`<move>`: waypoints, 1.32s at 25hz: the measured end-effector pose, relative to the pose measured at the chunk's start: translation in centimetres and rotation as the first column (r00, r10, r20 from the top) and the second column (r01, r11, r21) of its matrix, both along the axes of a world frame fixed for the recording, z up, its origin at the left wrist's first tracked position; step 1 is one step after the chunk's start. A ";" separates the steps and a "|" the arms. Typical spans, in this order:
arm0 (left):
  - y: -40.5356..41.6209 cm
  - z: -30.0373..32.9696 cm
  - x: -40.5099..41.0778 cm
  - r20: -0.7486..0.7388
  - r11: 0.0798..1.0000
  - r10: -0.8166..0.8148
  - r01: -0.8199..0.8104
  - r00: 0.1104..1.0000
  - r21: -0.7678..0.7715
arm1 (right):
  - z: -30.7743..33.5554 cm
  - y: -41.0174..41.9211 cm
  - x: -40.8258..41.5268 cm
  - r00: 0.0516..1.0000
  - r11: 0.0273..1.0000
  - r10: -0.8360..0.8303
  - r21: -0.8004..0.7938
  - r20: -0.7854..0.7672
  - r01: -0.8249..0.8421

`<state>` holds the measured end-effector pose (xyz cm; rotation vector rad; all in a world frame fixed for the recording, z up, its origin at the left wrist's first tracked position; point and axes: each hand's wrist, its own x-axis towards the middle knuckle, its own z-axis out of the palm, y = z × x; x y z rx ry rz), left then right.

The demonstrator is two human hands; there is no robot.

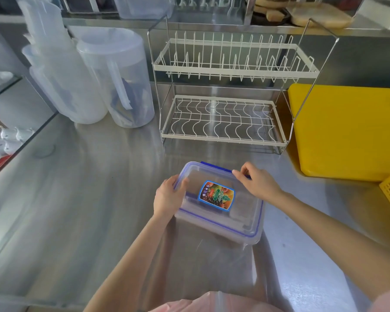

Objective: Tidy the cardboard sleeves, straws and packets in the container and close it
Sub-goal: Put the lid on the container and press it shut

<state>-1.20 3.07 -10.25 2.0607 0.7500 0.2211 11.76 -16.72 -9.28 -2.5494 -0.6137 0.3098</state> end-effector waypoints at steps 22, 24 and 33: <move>-0.4 1.0 4.1 -0.069 0.995 0.058 -0.063 0.996 -0.077 | 0.6 -3.4 -2.0 0.743 0.758 -0.349 0.294 -0.571 0.582; -0.3 1.1 4.5 -0.053 0.998 0.028 -0.031 0.998 -0.062 | 0.6 -3.3 -1.8 0.764 0.772 -0.369 0.284 -0.529 0.570; 0.7 2.5 7.0 -0.024 0.993 0.036 -0.038 0.999 -0.114 | 3.1 -2.3 1.3 0.820 0.740 -0.349 0.404 -0.454 0.538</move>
